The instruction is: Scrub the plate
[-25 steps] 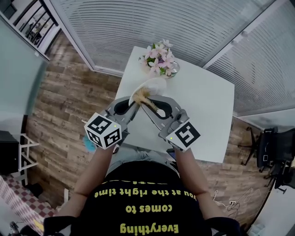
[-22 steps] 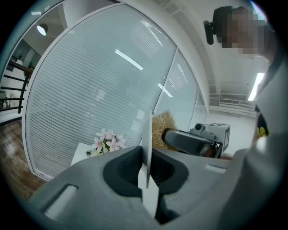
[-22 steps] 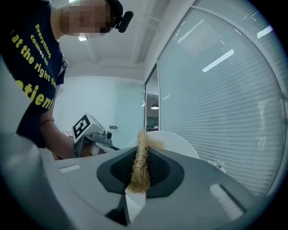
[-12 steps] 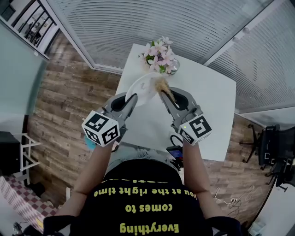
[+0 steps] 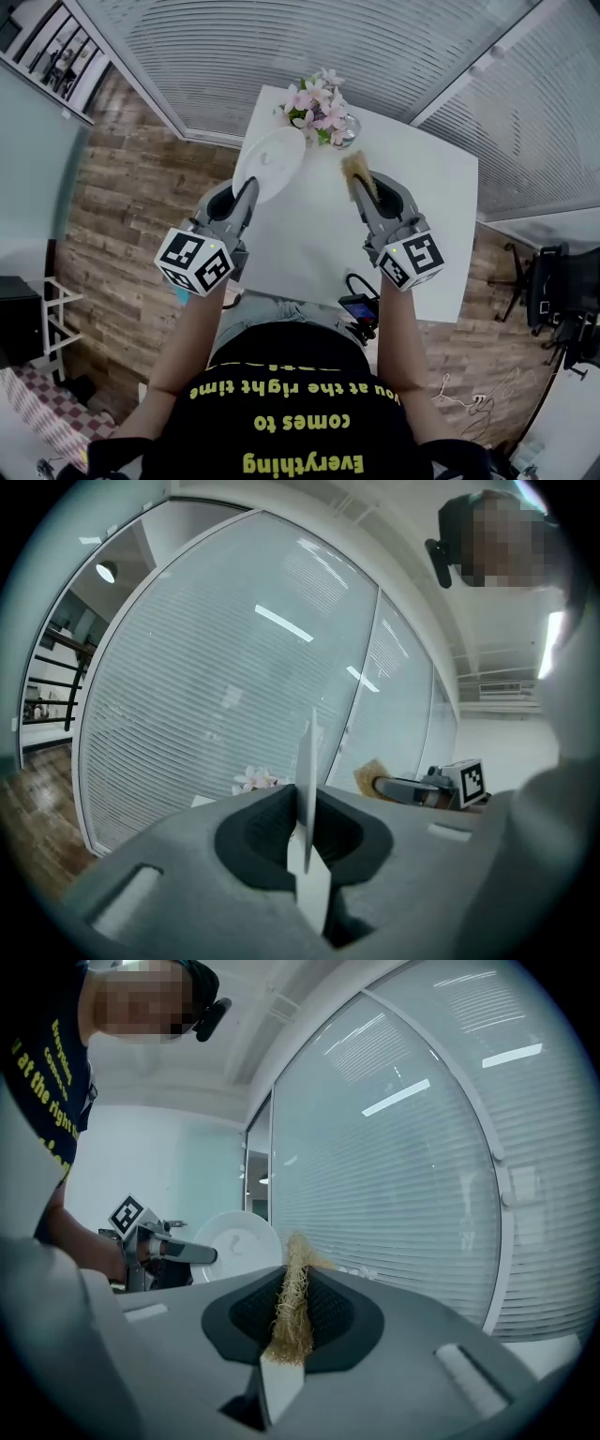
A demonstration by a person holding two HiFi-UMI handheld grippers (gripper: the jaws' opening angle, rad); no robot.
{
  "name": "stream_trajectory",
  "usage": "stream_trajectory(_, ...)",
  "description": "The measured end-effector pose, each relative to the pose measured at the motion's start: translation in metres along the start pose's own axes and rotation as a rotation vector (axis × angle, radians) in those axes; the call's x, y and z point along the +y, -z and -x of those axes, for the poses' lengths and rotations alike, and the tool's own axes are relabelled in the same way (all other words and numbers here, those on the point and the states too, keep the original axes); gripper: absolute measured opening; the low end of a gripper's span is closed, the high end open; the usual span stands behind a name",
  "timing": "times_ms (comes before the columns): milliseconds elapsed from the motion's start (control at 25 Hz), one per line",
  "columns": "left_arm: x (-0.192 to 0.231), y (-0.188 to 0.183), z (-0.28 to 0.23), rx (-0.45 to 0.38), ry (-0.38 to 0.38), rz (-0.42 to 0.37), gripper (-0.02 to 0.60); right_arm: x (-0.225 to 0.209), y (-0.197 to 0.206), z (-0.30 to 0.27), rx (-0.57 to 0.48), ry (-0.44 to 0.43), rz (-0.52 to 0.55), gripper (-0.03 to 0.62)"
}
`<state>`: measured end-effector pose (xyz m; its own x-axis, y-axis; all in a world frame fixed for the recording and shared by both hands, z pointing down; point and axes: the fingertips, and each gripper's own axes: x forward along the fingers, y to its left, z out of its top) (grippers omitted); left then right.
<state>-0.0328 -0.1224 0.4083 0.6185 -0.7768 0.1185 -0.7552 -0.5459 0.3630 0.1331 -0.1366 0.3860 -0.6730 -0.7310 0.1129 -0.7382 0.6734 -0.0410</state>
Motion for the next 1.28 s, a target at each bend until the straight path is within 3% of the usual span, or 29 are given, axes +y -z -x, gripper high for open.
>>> stream_trajectory(440,0.021,-0.011,0.002,-0.024,-0.100,-0.107,0.018,-0.026,-0.004,0.016,-0.039,0.107,-0.035,0.043)
stream_trajectory(1280,0.020,-0.015,-0.002,-0.033,-0.113,-0.141,0.019,-0.037,-0.004,0.019,-0.042,0.147,-0.025,0.043)
